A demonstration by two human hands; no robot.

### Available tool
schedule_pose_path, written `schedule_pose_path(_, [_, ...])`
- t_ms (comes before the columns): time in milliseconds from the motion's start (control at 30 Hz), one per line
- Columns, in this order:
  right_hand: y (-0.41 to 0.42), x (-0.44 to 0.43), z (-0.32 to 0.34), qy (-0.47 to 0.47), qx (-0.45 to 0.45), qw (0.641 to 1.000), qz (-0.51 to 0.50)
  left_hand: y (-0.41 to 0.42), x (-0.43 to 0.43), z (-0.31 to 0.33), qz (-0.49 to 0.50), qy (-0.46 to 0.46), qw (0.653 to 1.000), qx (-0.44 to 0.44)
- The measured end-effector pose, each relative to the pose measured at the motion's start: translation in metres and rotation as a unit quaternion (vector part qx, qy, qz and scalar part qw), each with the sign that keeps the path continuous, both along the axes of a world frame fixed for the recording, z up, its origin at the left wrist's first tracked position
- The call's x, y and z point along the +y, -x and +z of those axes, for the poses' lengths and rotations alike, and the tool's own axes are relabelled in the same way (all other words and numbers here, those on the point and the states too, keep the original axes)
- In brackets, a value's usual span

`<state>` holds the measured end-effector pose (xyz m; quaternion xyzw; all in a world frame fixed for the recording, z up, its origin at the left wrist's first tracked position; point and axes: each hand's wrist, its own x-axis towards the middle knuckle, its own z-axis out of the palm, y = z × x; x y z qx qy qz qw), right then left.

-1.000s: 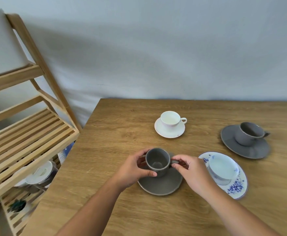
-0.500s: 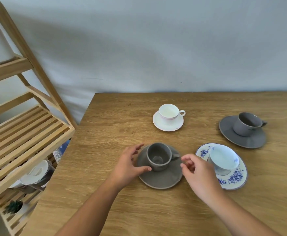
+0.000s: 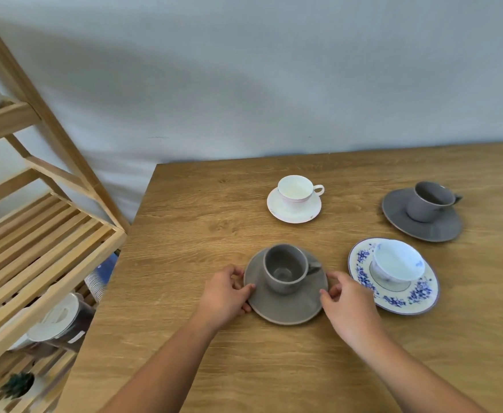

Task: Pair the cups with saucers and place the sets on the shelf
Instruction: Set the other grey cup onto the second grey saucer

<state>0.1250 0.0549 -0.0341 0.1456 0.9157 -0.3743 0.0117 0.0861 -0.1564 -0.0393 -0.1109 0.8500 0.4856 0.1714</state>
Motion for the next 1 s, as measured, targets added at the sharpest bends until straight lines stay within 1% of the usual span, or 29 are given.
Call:
schedule_pose_path(200, [0.009, -0.009, 0.001, 0.026, -0.013, 0.999, -0.020, 0.007, -0.009, 0.005, -0.006, -0.012, 1.000, -0.018])
schedule_pose_path(367, [0.015, -0.008, -0.001, 0.054, -0.020, 0.998, -0.033, 0.011, -0.007, 0.008, -0.024, -0.004, 0.999, -0.029])
schedule_pose_path(600, [0.016, -0.008, -0.002, 0.040, -0.037, 0.998, -0.022, 0.011, -0.006, 0.007, -0.015, -0.004, 1.000, -0.025])
schedule_pose_path(800, [0.024, -0.007, -0.002, 0.038, -0.054, 0.997, -0.025, 0.006, -0.008, 0.002, 0.013, -0.046, 0.999, -0.019])
schedule_pose_path(1000, [0.031, -0.005, 0.003, 0.042, -0.100, 0.994, 0.014, 0.002, -0.010, -0.009, 0.040, -0.048, 0.998, 0.006])
